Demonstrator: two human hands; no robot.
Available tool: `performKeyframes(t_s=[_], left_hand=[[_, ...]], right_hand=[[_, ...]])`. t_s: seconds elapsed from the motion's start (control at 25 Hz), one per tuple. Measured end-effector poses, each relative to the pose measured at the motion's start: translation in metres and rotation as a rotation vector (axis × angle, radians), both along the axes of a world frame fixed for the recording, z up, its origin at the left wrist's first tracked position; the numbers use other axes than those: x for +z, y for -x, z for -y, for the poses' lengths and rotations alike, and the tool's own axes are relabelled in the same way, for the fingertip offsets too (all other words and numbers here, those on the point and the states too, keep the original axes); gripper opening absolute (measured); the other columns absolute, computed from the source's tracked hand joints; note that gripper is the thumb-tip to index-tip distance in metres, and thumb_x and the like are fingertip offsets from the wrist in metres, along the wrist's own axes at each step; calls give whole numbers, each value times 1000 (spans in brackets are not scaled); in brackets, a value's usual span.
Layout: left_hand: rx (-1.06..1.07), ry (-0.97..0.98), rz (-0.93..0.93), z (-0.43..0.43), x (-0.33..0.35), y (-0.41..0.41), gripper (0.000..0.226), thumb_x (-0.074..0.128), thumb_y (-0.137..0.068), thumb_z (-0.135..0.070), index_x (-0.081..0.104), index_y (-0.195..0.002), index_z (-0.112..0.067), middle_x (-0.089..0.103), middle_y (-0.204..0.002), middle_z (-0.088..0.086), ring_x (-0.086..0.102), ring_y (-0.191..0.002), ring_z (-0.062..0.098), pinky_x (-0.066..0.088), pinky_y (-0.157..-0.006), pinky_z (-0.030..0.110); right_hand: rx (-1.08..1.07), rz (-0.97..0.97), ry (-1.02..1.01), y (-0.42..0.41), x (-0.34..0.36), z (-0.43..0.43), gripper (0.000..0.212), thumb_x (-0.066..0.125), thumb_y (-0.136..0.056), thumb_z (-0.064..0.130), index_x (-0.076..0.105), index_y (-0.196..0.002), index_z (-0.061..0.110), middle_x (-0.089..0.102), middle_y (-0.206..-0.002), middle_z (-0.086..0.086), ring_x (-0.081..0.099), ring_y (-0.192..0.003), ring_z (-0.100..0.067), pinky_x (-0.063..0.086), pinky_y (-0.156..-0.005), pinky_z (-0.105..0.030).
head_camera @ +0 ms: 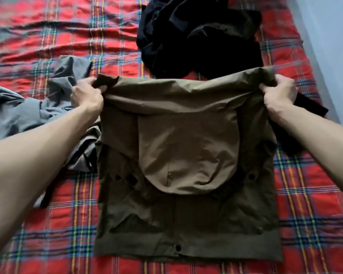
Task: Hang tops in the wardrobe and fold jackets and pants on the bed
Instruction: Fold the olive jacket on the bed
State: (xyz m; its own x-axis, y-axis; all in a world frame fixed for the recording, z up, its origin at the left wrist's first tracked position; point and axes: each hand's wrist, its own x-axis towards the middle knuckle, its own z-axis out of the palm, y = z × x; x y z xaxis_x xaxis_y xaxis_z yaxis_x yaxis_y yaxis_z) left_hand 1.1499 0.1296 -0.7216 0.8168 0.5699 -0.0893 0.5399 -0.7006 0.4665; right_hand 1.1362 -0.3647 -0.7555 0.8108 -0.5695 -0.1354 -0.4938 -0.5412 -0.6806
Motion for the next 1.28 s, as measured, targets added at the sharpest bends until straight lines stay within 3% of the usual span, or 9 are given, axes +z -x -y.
performKeyframes(t_s=[0.12,0.2,0.28,0.4,0.6,0.72,0.88,1.12,1.28], left_hand=[[-14,362,231,6,46,-21,13,69,-85,-17,72,-98,-17,68,-87,-3,62,-69,7,45,-64,25],[-30,696,271,2,64,-3,17,62,-88,0,68,-84,-15,67,-74,-6,60,-51,2,46,-51,20],[-68,942,243,-11,59,45,31,57,-89,8,73,-77,-15,72,-76,-4,69,-62,9,57,-63,21],[-74,964,38,-24,28,153,23,63,-83,5,74,-88,-15,73,-86,-2,67,-82,15,56,-81,24],[350,1083,-291,-36,-51,290,37,31,-88,10,63,-98,-7,68,-91,8,68,-68,15,54,-56,16],[335,904,-255,-17,-73,279,25,62,-90,-3,58,-115,-4,67,-97,9,63,-89,22,54,-71,23],[116,583,-164,-6,-71,273,54,75,-75,10,53,-124,1,60,-108,13,58,-82,10,47,-72,12],[-113,75,-319,10,-87,284,58,70,-75,2,47,-127,-3,47,-127,24,48,-115,40,38,-100,43],[-501,-264,-75,42,-68,230,65,66,-81,-25,44,-139,-7,38,-145,22,37,-133,40,27,-112,49]], right_hand=[[-57,206,-173,-18,55,-7,24,64,-80,19,69,-103,16,70,-88,9,61,-80,-5,55,-78,-27],[-83,254,-433,3,75,-13,23,57,-87,-2,69,-104,7,66,-76,10,59,-62,0,51,-61,-19],[-44,147,-553,58,75,-17,29,48,-92,-8,65,-94,15,65,-75,6,60,-55,-1,49,-55,-19],[-127,-47,-719,171,39,-17,48,39,-90,-15,68,-74,20,70,-68,10,66,-64,0,53,-67,-18],[-316,-305,-912,287,-35,-19,55,34,-93,-5,77,-65,15,74,-73,0,65,-84,-17,57,-64,-18],[-227,-267,-563,282,-49,-31,10,64,-90,9,68,-99,13,68,-86,0,59,-85,-12,52,-74,-20],[49,-281,-143,285,-50,-33,37,74,-80,3,64,-113,15,59,-110,-12,58,-93,-22,47,-88,-33],[194,-275,252,288,-67,-59,36,61,-82,-3,57,-118,3,45,-123,-20,50,-108,-39,40,-96,-45],[298,-80,501,229,-44,-80,45,57,-77,9,58,-121,7,48,-134,-17,45,-123,-37,33,-108,-49]])
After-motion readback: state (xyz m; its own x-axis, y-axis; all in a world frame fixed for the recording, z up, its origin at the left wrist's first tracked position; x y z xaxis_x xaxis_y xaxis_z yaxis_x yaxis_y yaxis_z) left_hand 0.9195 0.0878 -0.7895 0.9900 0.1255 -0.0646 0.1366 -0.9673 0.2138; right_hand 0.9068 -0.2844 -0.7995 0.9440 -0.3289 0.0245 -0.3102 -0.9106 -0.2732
